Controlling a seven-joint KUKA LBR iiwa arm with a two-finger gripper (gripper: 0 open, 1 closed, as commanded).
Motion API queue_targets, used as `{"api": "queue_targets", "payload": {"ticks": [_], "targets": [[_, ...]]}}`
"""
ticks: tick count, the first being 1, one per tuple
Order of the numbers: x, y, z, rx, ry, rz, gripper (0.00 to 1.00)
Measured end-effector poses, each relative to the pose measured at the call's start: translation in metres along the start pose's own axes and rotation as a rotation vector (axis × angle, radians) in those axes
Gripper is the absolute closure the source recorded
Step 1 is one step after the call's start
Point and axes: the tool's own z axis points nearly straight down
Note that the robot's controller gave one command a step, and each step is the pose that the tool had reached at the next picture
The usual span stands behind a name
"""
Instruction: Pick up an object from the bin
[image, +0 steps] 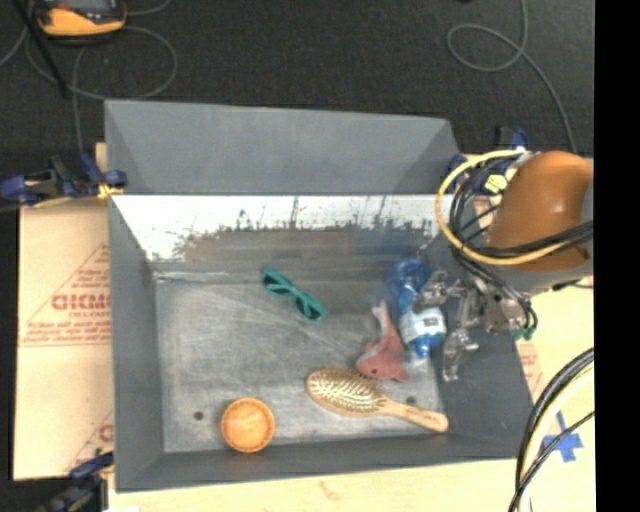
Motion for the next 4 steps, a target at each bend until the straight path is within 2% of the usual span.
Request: {"api": "queue_targets", "payload": {"ticks": [1,2,3,4], "targets": [[0.012,0.028,0.012,-0.003,0.003,-0.409,0.0],[-0.014,0.03,0.017,-0.005,-0.001,-0.49,0.0],[-0.026,0.031,0.049,-0.002,0.002,-0.615,0.0],[-0.047,0.051,0.081,-0.002,-0.005,-0.998,1.0]]}}
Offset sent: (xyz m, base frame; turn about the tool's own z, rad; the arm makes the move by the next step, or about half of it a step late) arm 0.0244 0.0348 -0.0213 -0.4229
